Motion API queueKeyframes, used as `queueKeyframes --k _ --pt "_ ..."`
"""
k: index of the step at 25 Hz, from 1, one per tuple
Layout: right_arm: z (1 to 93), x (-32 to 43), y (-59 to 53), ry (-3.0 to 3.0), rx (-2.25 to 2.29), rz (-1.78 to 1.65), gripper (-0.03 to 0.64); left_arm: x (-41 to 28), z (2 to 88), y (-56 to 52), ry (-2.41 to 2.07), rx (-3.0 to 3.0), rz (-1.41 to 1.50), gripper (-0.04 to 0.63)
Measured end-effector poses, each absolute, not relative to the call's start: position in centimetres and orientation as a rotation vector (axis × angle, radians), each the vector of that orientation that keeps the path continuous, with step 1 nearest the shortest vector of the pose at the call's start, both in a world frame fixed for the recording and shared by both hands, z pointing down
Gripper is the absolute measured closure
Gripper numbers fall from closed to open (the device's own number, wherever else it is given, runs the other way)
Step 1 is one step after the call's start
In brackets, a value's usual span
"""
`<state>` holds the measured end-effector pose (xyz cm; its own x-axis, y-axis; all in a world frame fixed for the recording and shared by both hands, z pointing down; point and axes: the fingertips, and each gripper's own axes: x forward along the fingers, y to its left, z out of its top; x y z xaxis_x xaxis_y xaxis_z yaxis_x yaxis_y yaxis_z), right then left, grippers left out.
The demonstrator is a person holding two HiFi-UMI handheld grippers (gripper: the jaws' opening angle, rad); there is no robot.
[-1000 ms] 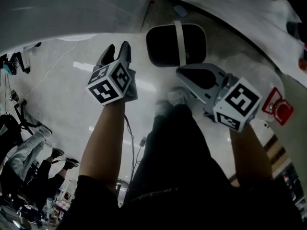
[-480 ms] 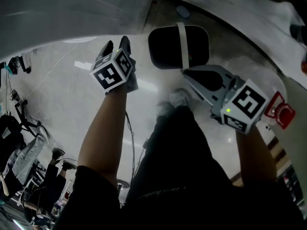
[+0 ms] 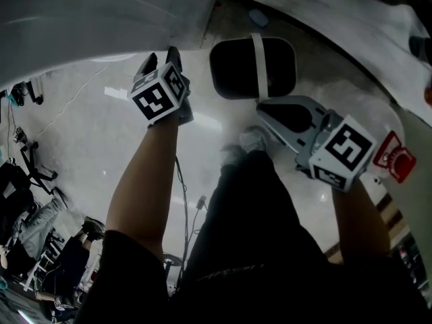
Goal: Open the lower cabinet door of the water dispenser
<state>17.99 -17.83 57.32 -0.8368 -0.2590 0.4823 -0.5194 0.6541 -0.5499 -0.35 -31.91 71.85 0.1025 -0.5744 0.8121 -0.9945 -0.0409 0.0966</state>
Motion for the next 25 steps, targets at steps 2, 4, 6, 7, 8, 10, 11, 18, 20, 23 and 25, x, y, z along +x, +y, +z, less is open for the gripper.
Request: queueKeyframes --k 2,4,6,7,8,10,11,18,20,23,25 --pt "57.12 17.81 -17.90 -2.506 0.618 1.012 0.604 -0.35 71.82 -31.99 -1.556 1.698 0.784 0.393" --pt "57.04 17.77 -17.93 -2.506 0.616 1.009 0.604 -0.30 71.84 -31.96 -1.558 1.694 0.788 0.394" --pt "57.03 17.87 -17.95 -2.508 0.615 0.998 0.603 -0.22 71.89 -31.98 -1.553 1.697 0.798 0.397" --pt "57.00 17.91 -17.94 -2.505 0.617 1.002 0.604 -0.21 71.90 -32.00 -1.548 1.702 0.809 0.397" --pt "56.98 17.94 -17.94 -2.504 0.617 1.003 0.603 -0.23 71.88 -32.04 -1.543 1.712 0.823 0.397" --pt "57.00 18.01 -18.00 -2.511 0.612 0.983 0.604 -0.31 71.81 -32.12 -1.535 1.739 0.850 0.397" --pt "57.00 18.02 -18.03 -2.513 0.610 0.977 0.603 -0.35 71.75 -32.14 -1.532 1.755 0.863 0.397" --pt "56.78 17.64 -18.22 -2.517 0.598 0.981 0.604 -0.29 71.66 -32.14 -1.535 1.781 0.886 0.407" --pt "56.83 17.61 -18.16 -2.506 0.597 0.997 0.604 -0.26 71.67 -32.08 -1.537 1.787 0.889 0.410" --pt "56.94 17.80 -18.07 -2.497 0.596 1.000 0.604 -0.17 71.51 -31.95 -1.538 1.788 0.893 0.411" --pt "56.92 17.86 -18.15 -2.506 0.589 0.980 0.604 -0.13 71.39 -31.92 -1.539 1.793 0.893 0.417"
